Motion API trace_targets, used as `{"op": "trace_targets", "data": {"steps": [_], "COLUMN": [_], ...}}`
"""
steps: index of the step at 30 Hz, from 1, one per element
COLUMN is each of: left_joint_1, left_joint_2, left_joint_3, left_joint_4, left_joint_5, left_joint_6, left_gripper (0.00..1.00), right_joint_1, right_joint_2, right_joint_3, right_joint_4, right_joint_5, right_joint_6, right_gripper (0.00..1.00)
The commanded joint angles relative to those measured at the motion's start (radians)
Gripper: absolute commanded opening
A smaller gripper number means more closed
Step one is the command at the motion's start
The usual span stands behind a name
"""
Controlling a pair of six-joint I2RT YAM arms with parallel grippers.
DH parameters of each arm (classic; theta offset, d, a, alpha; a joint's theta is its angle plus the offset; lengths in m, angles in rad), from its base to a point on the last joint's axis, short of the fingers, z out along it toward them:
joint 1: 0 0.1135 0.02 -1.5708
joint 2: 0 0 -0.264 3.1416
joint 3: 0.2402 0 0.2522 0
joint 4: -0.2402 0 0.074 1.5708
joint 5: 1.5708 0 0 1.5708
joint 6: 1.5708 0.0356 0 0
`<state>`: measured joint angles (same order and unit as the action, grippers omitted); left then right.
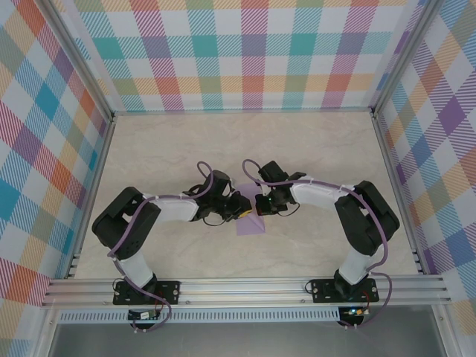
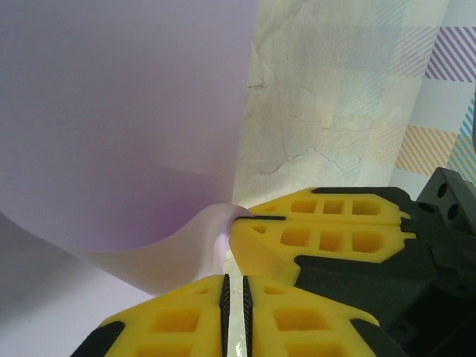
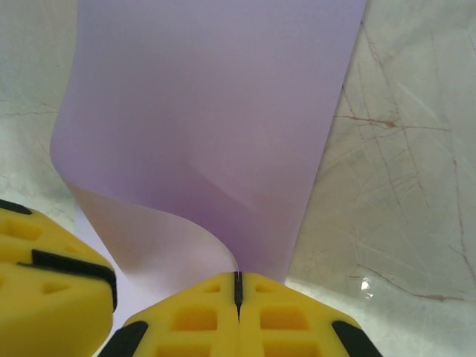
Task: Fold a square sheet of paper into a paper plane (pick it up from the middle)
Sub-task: Fold the triangle a second time at the center of the table.
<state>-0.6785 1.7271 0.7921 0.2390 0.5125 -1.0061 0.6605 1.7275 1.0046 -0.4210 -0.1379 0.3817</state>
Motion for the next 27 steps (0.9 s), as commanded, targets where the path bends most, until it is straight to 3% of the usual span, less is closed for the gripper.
{"op": "trace_targets", "data": {"steps": [1, 27], "left_joint_1": [-0.009, -0.009], "left_joint_2": [0.024, 0.076], "left_joint_3": [0.030, 0.045], "left_joint_4": [0.002, -0.025], "left_joint_5": [0.007, -0.003], "left_joint_6": [0.008, 0.021], "left_gripper": [0.14, 0.12], "right_joint_1": [-0.009, -0.012], "right_joint_2": [0.022, 0.048], "right_joint_3": [0.030, 0.063], "right_joint_4": [-0.025, -0.056], "right_joint_5": [0.009, 0.027], "right_joint_6": [-0.010, -0.024], "right_gripper": [0.04, 0.04]}}
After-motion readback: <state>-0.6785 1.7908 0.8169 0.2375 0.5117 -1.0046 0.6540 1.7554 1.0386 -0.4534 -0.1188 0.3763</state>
